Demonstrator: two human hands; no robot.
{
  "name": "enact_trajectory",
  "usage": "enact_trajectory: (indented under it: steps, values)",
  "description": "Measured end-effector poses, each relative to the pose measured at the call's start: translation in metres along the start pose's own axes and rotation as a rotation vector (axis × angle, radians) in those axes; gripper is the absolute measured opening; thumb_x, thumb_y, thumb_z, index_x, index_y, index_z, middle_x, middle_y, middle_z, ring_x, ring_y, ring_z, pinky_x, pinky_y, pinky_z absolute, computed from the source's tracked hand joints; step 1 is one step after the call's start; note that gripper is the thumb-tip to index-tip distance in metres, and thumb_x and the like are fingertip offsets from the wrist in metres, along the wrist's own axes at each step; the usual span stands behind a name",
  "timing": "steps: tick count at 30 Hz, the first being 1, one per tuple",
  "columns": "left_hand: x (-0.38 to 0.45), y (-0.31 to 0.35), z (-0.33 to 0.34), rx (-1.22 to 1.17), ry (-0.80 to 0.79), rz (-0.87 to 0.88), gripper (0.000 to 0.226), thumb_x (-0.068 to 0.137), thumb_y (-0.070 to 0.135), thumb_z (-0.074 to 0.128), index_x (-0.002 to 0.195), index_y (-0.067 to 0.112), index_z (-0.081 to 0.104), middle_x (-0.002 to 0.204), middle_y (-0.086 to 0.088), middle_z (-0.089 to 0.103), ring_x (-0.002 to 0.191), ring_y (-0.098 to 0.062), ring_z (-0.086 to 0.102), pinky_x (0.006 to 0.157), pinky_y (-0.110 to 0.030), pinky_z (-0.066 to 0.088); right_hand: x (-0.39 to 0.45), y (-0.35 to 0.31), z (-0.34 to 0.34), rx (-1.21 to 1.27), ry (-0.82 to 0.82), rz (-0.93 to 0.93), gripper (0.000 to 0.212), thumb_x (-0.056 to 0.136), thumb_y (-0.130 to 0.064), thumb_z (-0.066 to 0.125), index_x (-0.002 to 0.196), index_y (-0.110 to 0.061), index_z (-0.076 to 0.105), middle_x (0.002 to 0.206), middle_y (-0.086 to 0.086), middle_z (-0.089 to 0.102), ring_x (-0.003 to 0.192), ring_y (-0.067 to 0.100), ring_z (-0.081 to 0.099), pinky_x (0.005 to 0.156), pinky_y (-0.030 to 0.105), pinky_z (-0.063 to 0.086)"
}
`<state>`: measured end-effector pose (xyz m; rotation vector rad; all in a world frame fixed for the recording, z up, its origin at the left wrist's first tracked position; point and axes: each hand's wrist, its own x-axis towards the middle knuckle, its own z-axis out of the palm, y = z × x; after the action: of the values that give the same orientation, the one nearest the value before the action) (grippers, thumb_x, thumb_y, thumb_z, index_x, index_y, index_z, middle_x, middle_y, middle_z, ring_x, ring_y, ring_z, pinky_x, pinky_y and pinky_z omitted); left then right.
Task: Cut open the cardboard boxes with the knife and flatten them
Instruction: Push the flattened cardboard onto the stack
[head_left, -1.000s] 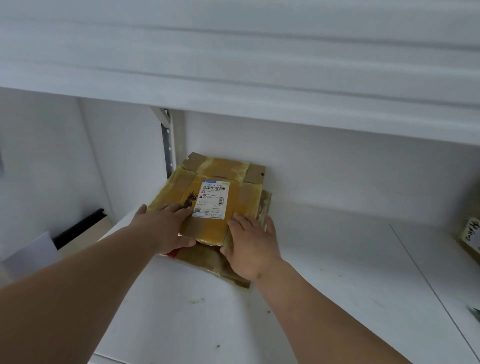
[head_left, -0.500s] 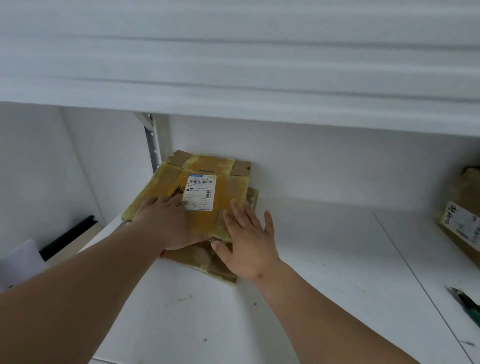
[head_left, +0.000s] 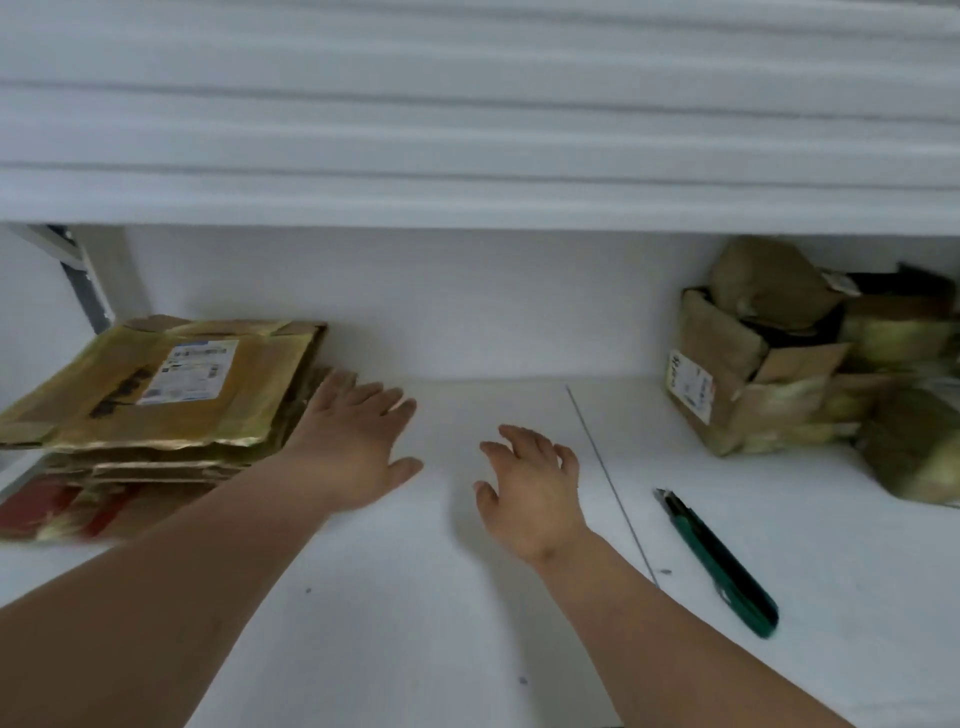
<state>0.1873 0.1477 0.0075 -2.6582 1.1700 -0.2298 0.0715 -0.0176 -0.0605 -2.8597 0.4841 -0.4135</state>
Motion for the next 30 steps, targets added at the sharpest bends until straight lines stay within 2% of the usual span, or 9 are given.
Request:
enact_trajectory:
  steps: [4, 8, 11, 13, 16, 22, 27, 30]
  values:
    - [0.020, 0.080, -0.004, -0.062, -0.020, 0.011, 0.071, 0.096, 0.064, 0.028, 0.156, 0.030, 0.010, 0.164, 0.007, 0.008, 0.151, -0.015, 0.005, 0.120, -0.051, -0.007, -0.034, 0.091, -0.027, -0.098, -0.105, 0.167, 0.053, 0.096, -0.034, 0.048, 0.147, -0.026, 0.040, 0.159, 0.001, 0.024, 0.146, 0.023, 0.021, 0.117, 0.045, 0.013]
    - [0.034, 0.153, -0.008, -0.125, -0.069, 0.031, 0.070, 0.097, 0.064, 0.028, 0.156, 0.031, 0.010, 0.164, 0.007, 0.007, 0.151, -0.015, 0.004, 0.120, -0.051, -0.007, -0.069, 0.162, -0.049, -0.152, -0.196, 0.312, 0.049, 0.091, -0.029, 0.047, 0.140, -0.023, 0.044, 0.146, 0.004, 0.036, 0.132, 0.028, 0.035, 0.108, 0.043, 0.026]
    - [0.041, 0.196, -0.013, -0.160, -0.094, 0.041, 0.069, 0.097, 0.063, 0.027, 0.156, 0.031, 0.009, 0.164, 0.007, 0.006, 0.151, -0.014, 0.003, 0.120, -0.051, -0.007, -0.088, 0.196, -0.056, -0.193, -0.263, 0.319, 0.035, 0.095, -0.031, 0.042, 0.128, -0.021, 0.049, 0.128, 0.004, 0.049, 0.117, 0.028, 0.047, 0.097, 0.042, 0.033]
    - [0.045, 0.218, -0.015, -0.159, -0.107, 0.055, 0.069, 0.097, 0.062, 0.028, 0.156, 0.031, 0.009, 0.164, 0.007, 0.006, 0.151, -0.014, 0.003, 0.120, -0.052, -0.007, -0.096, 0.212, -0.057, -0.217, -0.279, 0.296, 0.033, 0.094, -0.023, 0.041, 0.126, -0.019, 0.049, 0.125, 0.005, 0.052, 0.114, 0.027, 0.050, 0.092, 0.040, 0.035]
    - [0.050, 0.238, -0.018, -0.153, -0.123, 0.063, 0.069, 0.097, 0.062, 0.029, 0.156, 0.032, 0.010, 0.164, 0.007, 0.007, 0.151, -0.014, 0.004, 0.119, -0.053, -0.007, -0.102, 0.235, -0.065, -0.227, -0.265, 0.314, 0.035, 0.093, -0.018, 0.043, 0.127, -0.018, 0.049, 0.124, 0.005, 0.053, 0.115, 0.026, 0.051, 0.090, 0.037, 0.037]
    - [0.071, 0.256, -0.032, -0.170, -0.111, 0.086, 0.069, 0.097, 0.060, 0.033, 0.156, 0.032, 0.010, 0.164, 0.007, 0.010, 0.151, -0.015, 0.007, 0.119, -0.053, -0.006, -0.109, 0.282, -0.081, -0.252, -0.202, 0.502, 0.031, 0.094, -0.014, 0.039, 0.122, -0.019, 0.051, 0.119, 0.001, 0.055, 0.111, 0.024, 0.055, 0.080, 0.035, 0.032]
    - [0.099, 0.269, -0.046, -0.220, -0.084, 0.104, 0.070, 0.098, 0.059, 0.034, 0.156, 0.030, 0.008, 0.163, 0.007, 0.013, 0.150, -0.016, 0.010, 0.119, -0.052, -0.005, -0.099, 0.295, -0.090, -0.209, -0.077, 0.494, 0.035, 0.101, -0.035, 0.040, 0.132, -0.022, 0.048, 0.128, 0.001, 0.053, 0.116, 0.025, 0.052, 0.092, 0.037, 0.038]
    - [0.117, 0.281, -0.057, -0.265, -0.058, 0.119, 0.071, 0.098, 0.057, 0.035, 0.156, 0.029, 0.005, 0.163, 0.007, 0.014, 0.150, -0.016, 0.011, 0.120, -0.051, -0.003, -0.088, 0.300, -0.099, -0.139, 0.060, 0.464, 0.041, 0.100, -0.033, 0.040, 0.140, -0.022, 0.047, 0.131, 0.003, 0.054, 0.120, 0.026, 0.051, 0.099, 0.039, 0.038]
